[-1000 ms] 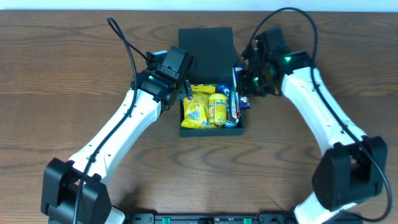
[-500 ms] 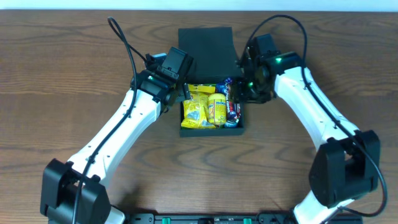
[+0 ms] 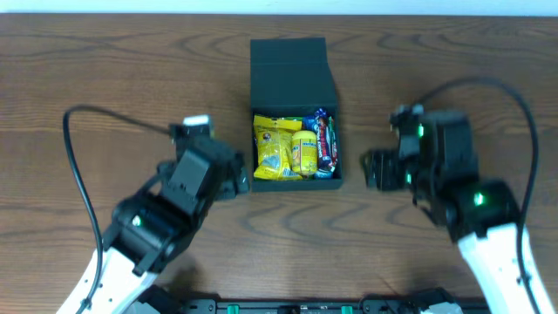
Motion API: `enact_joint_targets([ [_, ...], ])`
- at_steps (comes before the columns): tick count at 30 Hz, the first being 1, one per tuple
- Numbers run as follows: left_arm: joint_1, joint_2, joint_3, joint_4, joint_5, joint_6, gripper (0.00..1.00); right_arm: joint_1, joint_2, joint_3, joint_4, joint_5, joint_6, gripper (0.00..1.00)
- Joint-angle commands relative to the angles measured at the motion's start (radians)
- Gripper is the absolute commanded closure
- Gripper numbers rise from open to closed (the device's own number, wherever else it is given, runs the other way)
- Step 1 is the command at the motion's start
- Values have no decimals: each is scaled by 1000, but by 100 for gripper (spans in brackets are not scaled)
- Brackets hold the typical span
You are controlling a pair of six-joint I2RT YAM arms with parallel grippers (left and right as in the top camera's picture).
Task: Pack container
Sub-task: 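Move both grippers behind the box to the raised lid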
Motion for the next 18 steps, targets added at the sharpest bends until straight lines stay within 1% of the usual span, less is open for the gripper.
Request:
enact_joint_targets([
  [1, 2, -53, -96, 51, -13, -2, 2, -25, -68, -106, 53, 11, 16, 24],
  [2, 7, -58, -109, 100, -23, 7, 3, -32, -68, -119, 90, 10, 15, 23],
  [4, 37, -41, -112, 184, -8, 44, 3, -55, -31, -119, 143, -6, 15, 24],
  [6, 101, 6, -112, 276, 84, 95, 3, -96, 43, -118, 214, -78, 14, 24],
  [9, 246, 120, -111, 380, 247, 103, 3, -180, 188, -113, 345, -208, 11, 26],
  [12, 423, 279, -106, 533, 517, 117, 0, -266, 359, -93, 512, -371, 33, 38],
  [13, 472, 344, -95, 583, 588, 114, 0, -282, 423, -75, 558, -404, 50, 44],
  [14, 505, 406, -78, 618, 637, 107, 0, -290, 479, -52, 588, -426, 60, 47],
  [15, 529, 468, -53, 636, 672, 95, 9, -293, 545, -15, 607, -444, 64, 50],
  [18, 560, 705, 103, 643, 747, 83, 27, -290, 750, 153, 590, -462, 65, 57],
])
